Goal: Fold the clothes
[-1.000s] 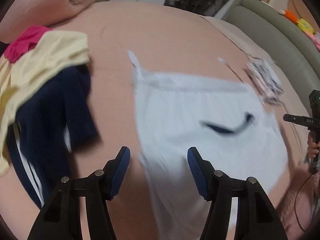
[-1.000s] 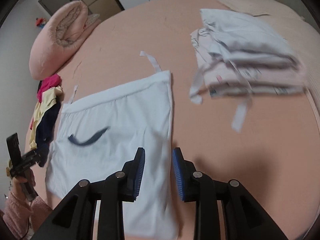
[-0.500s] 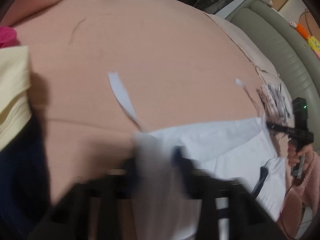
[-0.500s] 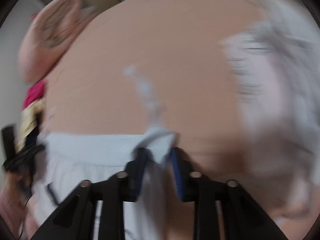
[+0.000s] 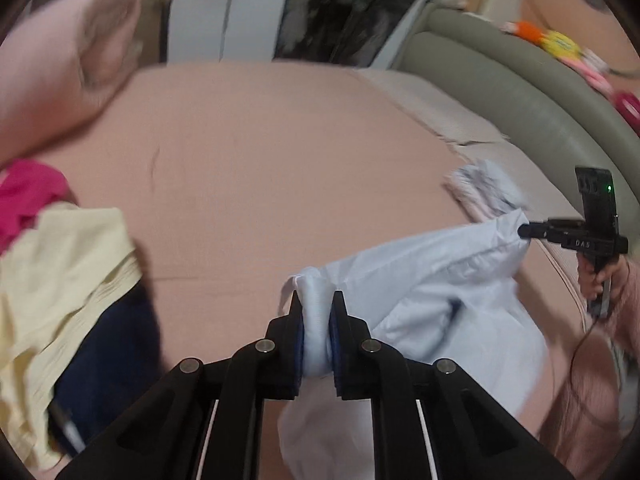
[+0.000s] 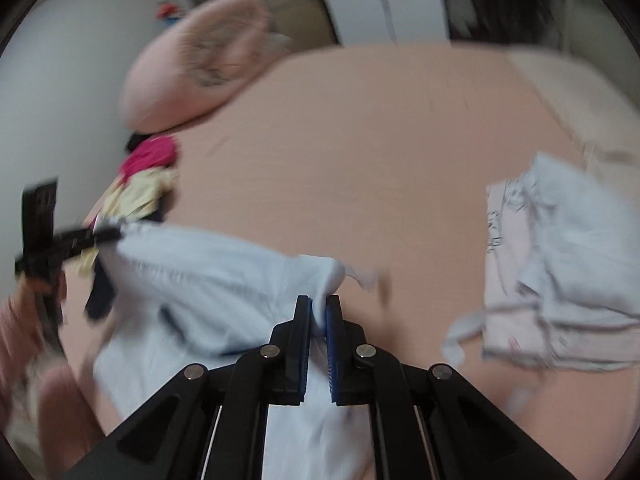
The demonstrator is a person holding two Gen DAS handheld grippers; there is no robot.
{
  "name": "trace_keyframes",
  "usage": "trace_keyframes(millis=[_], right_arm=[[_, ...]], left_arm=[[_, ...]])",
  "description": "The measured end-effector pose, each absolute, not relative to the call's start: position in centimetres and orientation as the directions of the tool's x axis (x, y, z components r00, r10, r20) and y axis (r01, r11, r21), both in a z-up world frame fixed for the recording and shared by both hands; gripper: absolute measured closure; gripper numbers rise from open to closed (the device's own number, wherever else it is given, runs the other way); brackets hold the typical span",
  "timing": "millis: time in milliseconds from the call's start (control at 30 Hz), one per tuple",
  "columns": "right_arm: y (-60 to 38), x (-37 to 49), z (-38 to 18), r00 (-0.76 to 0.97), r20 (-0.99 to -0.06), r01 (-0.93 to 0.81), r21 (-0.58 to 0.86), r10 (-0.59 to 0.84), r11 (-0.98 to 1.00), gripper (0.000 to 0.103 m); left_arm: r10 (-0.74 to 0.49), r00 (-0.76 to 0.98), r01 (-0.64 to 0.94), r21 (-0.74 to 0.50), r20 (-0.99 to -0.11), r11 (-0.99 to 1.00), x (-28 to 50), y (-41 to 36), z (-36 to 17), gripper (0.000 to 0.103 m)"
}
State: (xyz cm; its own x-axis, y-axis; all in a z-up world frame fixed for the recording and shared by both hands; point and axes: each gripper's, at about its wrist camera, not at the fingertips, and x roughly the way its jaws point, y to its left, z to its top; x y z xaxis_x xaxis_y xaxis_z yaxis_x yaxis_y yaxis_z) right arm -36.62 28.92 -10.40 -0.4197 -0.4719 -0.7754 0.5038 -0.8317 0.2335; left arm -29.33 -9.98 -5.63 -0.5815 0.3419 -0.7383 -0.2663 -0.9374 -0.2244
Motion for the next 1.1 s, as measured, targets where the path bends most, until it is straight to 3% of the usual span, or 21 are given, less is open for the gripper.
trace_keyframes(millis=[67,167,300,367,433,467,500,533,667,767,833,1000,1100], right_arm=[[29.2,-32.2,-9.2,-0.422,-0.769,0.558,0.197,-0.48,-0.806,0.098],[30.0,-27.0,-12.0,-0.268,-0.84,0.557,0.264,-0.472,-0.788,0.098],[32.8,-25.5,-18.3,-0.108,-0.898,0.415,0.349,-0.427,-0.84,0.094],[33.8,-25.5,-19.9,-0.063,-0.9,0.328,0.389,-0.431,-0.861,0.094],[34.0,-25.3,-18.8,-0.074,-0.896,0.302,0.398,-0.437,-0.867,0.092],[34.0,-24.9,-17.8,-0.086,-0.896,0.306,0.392,-0.435,-0.868,0.09],[34.2,-24.3,-16.9,-0.1,-0.896,0.332,0.38,-0.433,-0.863,0.081],[34.3,-23.7,-15.4,-0.12,-0.899,0.367,0.354,-0.421,-0.86,0.068],[35.2,-23.4,-10.8,-0.277,-0.887,0.373,0.256,-0.37,-0.892,0.064],[31.9,-25.0,-9.7,-0.387,-0.848,0.377,0.212,-0.361,-0.902,0.064],[28.5,-26.4,-11.4,-0.372,-0.873,0.37,0.172,-0.315,-0.913,0.064],[24.7,-26.8,-17.2,-0.252,-0.948,0.422,0.071,-0.192,-0.904,0.064],[24.6,-25.2,-17.2,-0.251,-0.945,0.461,0.075,-0.212,-0.884,0.064]], left_arm=[[0.357,-0.538,-0.277,-0.24,-0.763,-0.931,-25.6,-9.9,-5.6,0.094],[0.37,-0.442,-0.276,-0.268,-0.817,-0.923,-21.6,-9.8,-7.3,0.094],[0.33,-0.266,-0.278,-0.256,-0.906,-0.926,-18.3,-9.0,-13.5,0.09],[0.328,-0.279,-0.272,-0.253,-0.903,-0.928,-17.7,-9.3,-14.0,0.088],[0.328,-0.312,-0.231,-0.264,-0.892,-0.936,-17.2,-10.3,-12.2,0.077],[0.33,-0.329,-0.217,-0.269,-0.885,-0.938,-16.8,-10.9,-11.3,0.057],[0.332,-0.348,-0.213,-0.271,-0.877,-0.939,-16.1,-11.6,-10.2,0.035],[0.327,-0.366,-0.21,-0.266,-0.871,-0.941,-15.4,-12.3,-9.1,0.032],[0.308,-0.453,-0.212,-0.234,-0.837,-0.949,-15.1,-13.6,-6.3,0.032],[0.203,-0.462,-0.213,-0.114,-0.864,-0.97,-19.0,-9.7,-8.2,0.032],[0.116,-0.431,-0.202,-0.03,-0.895,-0.979,-20.8,-8.6,-10.3,0.032],[0.066,-0.349,-0.291,0.041,-0.935,-0.956,-20.3,-6.9,-13.1,0.032],[0.055,-0.33,-0.343,0.065,-0.943,-0.937,-18.6,-6.3,-13.4,0.032]])
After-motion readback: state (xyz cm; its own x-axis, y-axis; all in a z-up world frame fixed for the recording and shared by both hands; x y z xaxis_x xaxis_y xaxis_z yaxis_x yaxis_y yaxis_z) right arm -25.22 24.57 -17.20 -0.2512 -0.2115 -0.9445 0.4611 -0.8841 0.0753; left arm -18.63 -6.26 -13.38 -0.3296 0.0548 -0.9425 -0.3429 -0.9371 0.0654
